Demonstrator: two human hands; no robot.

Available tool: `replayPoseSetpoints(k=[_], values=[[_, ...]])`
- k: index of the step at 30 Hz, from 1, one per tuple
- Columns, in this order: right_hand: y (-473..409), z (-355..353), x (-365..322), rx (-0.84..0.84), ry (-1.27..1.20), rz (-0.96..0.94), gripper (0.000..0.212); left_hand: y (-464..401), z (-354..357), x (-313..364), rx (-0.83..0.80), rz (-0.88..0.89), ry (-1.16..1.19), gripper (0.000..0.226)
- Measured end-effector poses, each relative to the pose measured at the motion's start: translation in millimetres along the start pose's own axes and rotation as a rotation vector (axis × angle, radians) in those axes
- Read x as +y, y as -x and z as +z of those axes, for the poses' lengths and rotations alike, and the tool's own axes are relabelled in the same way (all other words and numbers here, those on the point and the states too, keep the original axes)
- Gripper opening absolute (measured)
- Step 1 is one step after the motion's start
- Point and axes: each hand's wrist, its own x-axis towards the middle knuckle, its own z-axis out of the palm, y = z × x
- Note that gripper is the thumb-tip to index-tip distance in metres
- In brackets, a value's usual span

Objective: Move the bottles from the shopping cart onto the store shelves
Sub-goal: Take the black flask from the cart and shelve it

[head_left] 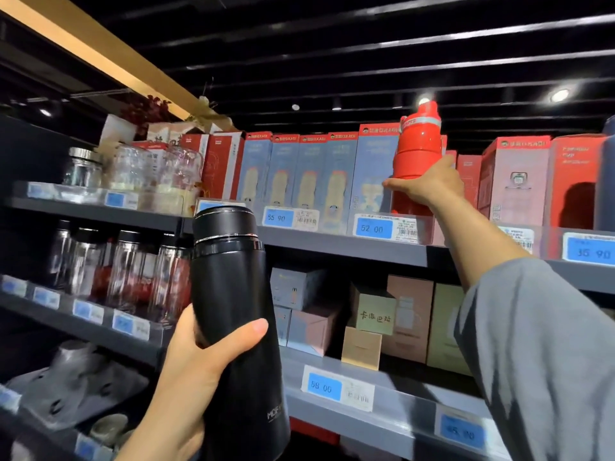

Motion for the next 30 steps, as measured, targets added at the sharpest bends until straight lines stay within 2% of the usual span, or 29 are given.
replayPoseSetpoints(k=[3, 6, 7, 8, 9, 11, 12, 14, 16, 19, 22, 24, 27, 30], values=[[18, -8, -4, 0.014, -0.024, -0.009, 0.116, 3, -5, 6, 0.018, 0.031, -0.048, 0.078], [73, -14, -6, 0.289, -0.160, -0.292, 0.089, 6, -4, 15, 0.047, 0.089, -0.099, 0.077], [103, -12, -5, 0.283, -0.240, -0.404, 0.079, 6, -2, 17, 0.060, 0.113, -0.113, 0.078], [136, -7, -3, 0.168, -0.342, -0.476, 0.074, 6, 0, 19, 0.071, 0.145, -0.131, 0.077], [174, -2, 0, -0.042, -0.457, -0.474, 0.075, 6, 2, 21, 0.072, 0.179, -0.157, 0.078], [242, 2, -1, -0.530, -0.694, -0.319, 0.080, 5, 8, 24, 0.065, 0.264, -0.214, 0.079], [263, 2, -3, -0.677, -0.785, -0.242, 0.077, 4, 11, 23, 0.056, 0.307, -0.243, 0.081], [279, 6, -2, -0.756, -0.869, -0.176, 0.064, 4, 18, 22, -0.011, 0.366, -0.302, 0.081], [280, 3, -2, -0.740, -0.893, -0.175, 0.058, 5, 27, 20, -0.147, 0.402, -0.418, 0.085], [273, -9, 4, -0.669, -0.915, -0.105, 0.063, 4, 45, 20, -0.363, 0.403, -0.551, 0.107], [258, -22, 13, -0.464, -0.936, -0.050, 0.075, 2, 69, 23, -0.604, 0.374, -0.434, 0.116], [241, -33, 19, -0.298, -0.949, -0.090, 0.080, 3, 87, 28, -0.738, 0.370, -0.311, 0.120], [215, -57, 25, -0.148, -0.965, -0.181, 0.072, 1, 111, 38, -0.836, 0.402, -0.181, 0.107], [189, -91, 21, -0.037, -0.926, -0.273, 0.046, -14, 131, 47, -0.797, 0.531, -0.223, 0.084]])
